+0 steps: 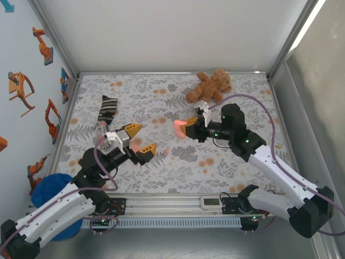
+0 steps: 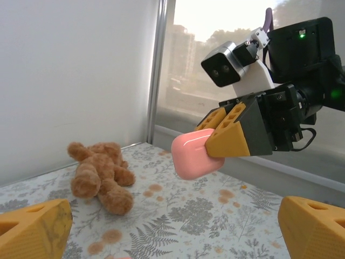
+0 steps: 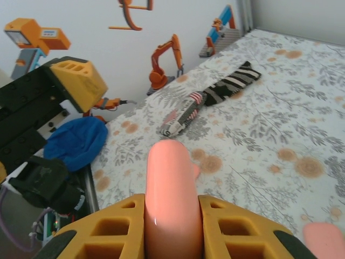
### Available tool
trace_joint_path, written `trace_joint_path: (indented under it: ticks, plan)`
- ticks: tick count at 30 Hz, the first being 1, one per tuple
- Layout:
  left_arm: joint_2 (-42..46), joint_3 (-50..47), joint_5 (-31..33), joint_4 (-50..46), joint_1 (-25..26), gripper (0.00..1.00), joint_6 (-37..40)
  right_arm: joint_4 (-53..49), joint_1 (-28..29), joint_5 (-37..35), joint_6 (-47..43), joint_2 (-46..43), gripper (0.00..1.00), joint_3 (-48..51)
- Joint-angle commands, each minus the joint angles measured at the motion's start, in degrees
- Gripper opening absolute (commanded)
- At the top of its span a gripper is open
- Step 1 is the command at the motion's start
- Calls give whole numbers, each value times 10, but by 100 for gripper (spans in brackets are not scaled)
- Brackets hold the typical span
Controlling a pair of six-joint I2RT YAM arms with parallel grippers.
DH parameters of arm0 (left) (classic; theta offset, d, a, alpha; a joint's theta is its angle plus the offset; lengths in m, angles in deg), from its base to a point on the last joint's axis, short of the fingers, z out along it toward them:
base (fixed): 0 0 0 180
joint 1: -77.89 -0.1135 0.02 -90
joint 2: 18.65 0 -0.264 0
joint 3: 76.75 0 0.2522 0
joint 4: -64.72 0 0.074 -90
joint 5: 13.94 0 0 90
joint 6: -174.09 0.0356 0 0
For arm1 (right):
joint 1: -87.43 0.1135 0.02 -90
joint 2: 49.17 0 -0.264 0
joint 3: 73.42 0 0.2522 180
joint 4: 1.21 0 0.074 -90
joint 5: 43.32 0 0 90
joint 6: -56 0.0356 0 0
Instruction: Insert wireless bluetooth earbuds into charging case
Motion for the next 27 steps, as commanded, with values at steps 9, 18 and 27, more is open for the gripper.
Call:
trace_joint_path:
  ticks: [9,18,27]
  plan:
    - [-15,10,48,-45,-1,98,15,3,-108,40,84,63,16,82]
    - [-35,17,47,-44,-1,96,15,108,-148,42,193,142,16,161]
    - [-27,16,48,-50,0,96,15,171,-148,17,251,230,16,182]
